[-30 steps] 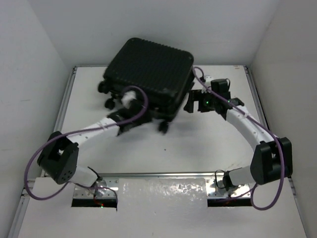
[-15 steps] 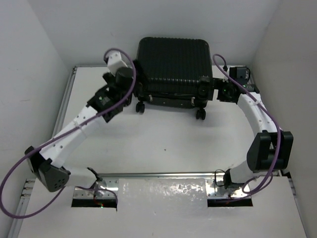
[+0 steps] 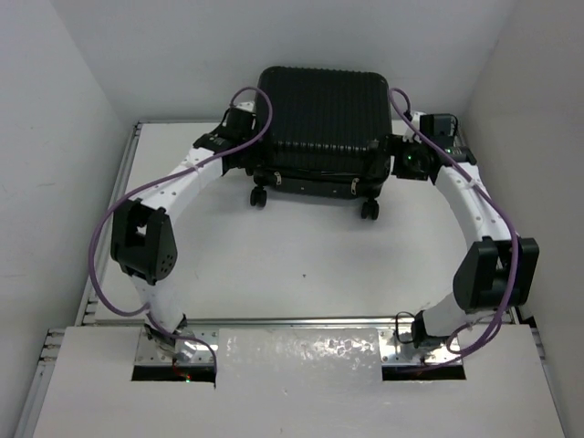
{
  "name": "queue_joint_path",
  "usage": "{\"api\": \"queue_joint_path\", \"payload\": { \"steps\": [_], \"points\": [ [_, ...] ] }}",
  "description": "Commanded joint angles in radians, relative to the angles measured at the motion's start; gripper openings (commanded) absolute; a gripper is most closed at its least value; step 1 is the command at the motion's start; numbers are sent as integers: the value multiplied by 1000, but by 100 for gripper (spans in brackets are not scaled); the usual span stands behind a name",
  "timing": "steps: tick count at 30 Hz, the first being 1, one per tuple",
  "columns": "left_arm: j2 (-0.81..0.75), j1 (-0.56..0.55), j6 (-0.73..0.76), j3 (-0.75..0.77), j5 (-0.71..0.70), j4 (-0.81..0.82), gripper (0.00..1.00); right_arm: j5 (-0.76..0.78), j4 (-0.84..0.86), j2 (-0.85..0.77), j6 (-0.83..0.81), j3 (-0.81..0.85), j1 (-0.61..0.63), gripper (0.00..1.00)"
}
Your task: Pack the luggage
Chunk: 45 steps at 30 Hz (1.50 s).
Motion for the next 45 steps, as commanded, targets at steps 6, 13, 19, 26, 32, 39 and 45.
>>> {"api": "queue_joint_path", "payload": {
  "steps": [6,13,19,26,32,39,45],
  "points": [
    [21,-1,-3,-66,146,99,7,85,-17,172,-34,159,62,80],
    [-179,3,-90,-304,32,228,0,116,-51,274,-69,271,157,11],
    [-433,8,-150,-555,-74,266,0,152,-46,311,-66,307,365,0],
    [-614,-3,-161,-639,-92,215,0,157,54,233,-3,213,488,0],
    [-799,-59,-168,-702,-120,182,0,213,-26,256,-20,310,556,0],
    [-672,-50,-135,-637,-120,185,0,320,109,72,111,66,564,0],
    [-610,-32,-147,-599,-118,208,0,405,83,8,89,15,568,0]
  ]
}}
